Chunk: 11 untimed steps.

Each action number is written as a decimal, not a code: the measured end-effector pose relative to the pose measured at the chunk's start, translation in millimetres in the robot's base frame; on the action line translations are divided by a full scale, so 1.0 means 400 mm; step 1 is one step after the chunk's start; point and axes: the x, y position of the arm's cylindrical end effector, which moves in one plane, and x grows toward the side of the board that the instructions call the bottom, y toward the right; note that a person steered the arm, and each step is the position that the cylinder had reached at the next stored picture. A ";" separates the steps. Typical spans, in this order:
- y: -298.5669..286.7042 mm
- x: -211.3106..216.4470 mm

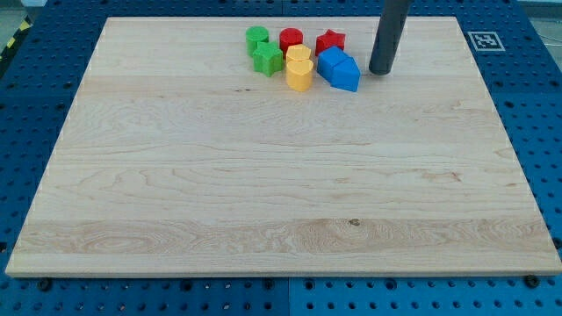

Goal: Move blue triangle to the bottom right of the blue cube

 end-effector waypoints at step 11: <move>-0.207 0.134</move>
